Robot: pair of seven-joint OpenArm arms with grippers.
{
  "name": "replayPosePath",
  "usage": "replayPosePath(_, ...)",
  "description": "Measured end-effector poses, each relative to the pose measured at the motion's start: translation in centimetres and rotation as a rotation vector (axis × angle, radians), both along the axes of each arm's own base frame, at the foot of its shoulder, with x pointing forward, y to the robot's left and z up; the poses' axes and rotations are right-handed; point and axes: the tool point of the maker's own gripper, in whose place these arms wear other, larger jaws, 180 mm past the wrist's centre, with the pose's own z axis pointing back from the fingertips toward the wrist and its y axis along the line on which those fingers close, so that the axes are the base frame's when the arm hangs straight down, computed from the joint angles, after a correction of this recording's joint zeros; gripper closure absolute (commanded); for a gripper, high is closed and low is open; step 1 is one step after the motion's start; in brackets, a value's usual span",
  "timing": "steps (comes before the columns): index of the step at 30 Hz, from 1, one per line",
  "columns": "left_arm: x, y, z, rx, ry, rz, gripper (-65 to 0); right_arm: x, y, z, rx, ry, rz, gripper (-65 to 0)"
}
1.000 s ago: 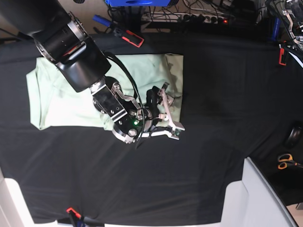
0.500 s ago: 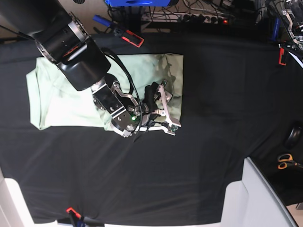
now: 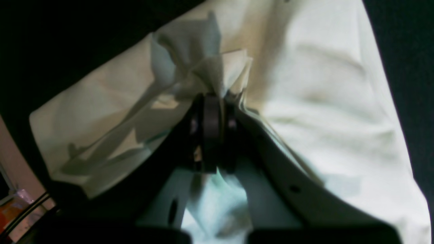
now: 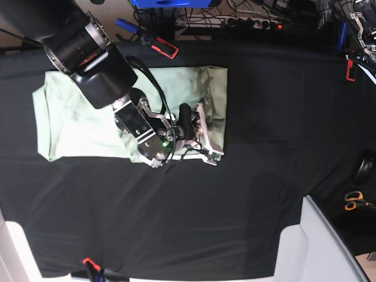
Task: Fold the T-shirt properly
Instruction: 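Press the folded collar end flat with both grippers near the middle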
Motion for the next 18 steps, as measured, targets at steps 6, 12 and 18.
replayPosePath(6,0.2,0.0,0.1,0.002,-0.003,0.000,0.0,0.6,-1.3,3.0,0.010,-0.054,-0.049,-0.1)
replayPosePath(12,-0.6,0.2,-1.1,-0.022,0.025,0.020,0.0,-1.0,-3.5,2.5,-0.031,-0.026,-0.086,-0.4)
replayPosePath(18,-0.8,0.2,-1.4,-0.031,0.032,0.028,0.0,-1.4,-4.5,2.9,-0.030,-0.032,-0.113,-0.7)
